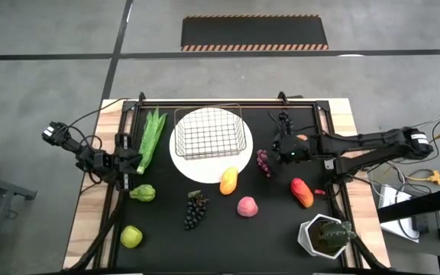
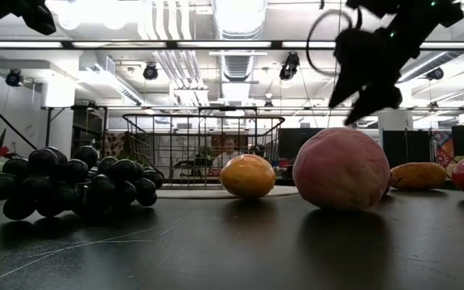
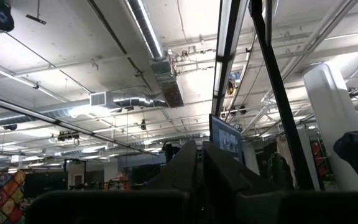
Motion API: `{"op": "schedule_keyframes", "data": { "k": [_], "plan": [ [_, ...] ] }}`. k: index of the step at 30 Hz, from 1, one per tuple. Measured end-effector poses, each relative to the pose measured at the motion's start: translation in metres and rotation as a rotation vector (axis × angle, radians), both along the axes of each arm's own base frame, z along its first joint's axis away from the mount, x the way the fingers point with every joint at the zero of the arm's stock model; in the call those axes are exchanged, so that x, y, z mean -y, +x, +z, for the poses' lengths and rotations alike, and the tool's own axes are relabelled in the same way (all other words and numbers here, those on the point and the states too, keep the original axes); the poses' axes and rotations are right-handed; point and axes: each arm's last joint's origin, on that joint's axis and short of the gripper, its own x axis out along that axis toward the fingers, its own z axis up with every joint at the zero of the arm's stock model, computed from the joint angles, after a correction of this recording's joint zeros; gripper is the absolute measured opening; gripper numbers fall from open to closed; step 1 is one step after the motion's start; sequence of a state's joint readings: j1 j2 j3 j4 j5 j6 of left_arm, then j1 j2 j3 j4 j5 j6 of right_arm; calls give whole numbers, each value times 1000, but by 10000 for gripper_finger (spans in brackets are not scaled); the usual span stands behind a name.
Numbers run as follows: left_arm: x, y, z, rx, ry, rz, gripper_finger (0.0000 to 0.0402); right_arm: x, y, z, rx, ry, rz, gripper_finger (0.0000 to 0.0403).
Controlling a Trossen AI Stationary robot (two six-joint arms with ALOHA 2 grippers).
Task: Build produce basket
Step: Put the red grapes into the gold wire basket
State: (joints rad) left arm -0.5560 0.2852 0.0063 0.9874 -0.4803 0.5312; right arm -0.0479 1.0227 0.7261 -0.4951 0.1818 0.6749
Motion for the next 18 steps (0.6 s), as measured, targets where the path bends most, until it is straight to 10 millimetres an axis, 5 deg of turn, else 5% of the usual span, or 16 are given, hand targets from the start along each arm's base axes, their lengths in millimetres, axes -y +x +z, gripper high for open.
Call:
{"op": "schedule_keyframes", "data": {
  "k": [11,18],
  "plan": [
    [0,0,0,0,1,1,8,1,5,-2,-419,53,-56,327],
    [0,0,0,0,1,1,8,0,9,-27,-487,59,22,327]
  ]
}}
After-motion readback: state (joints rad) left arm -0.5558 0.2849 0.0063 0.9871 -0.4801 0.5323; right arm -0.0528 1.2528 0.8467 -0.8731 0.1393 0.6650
